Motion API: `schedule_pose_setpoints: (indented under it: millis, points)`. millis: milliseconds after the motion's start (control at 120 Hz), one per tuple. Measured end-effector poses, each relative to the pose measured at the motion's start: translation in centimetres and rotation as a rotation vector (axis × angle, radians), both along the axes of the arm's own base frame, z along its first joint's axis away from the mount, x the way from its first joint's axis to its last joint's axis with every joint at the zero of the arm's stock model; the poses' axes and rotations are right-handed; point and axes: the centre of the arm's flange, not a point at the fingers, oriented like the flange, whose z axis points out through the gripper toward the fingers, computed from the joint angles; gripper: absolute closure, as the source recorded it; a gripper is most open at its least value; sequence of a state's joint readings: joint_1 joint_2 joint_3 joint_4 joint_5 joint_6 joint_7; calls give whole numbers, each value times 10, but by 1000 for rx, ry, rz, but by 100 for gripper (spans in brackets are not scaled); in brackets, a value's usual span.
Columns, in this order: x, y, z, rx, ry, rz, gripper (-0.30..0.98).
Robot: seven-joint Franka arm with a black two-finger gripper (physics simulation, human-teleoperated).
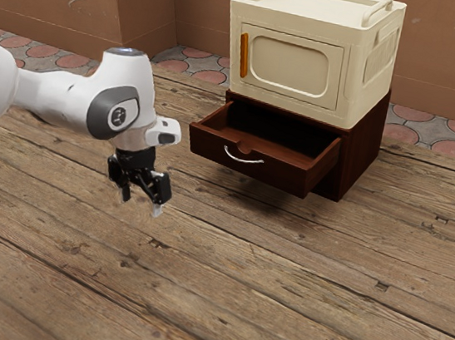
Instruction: Push the drawer handle with one arm to close the drawer
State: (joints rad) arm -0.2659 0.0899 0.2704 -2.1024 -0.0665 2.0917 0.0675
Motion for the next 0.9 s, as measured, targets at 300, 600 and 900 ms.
schedule_pose_setpoints:
  millis: [300,600,900]
  points:
    - [111,-37,3,12,-190,6,58]
    - [152,-72,10,8,-237,-27,75]
    - [163,-94,10,-42,-223,1,78]
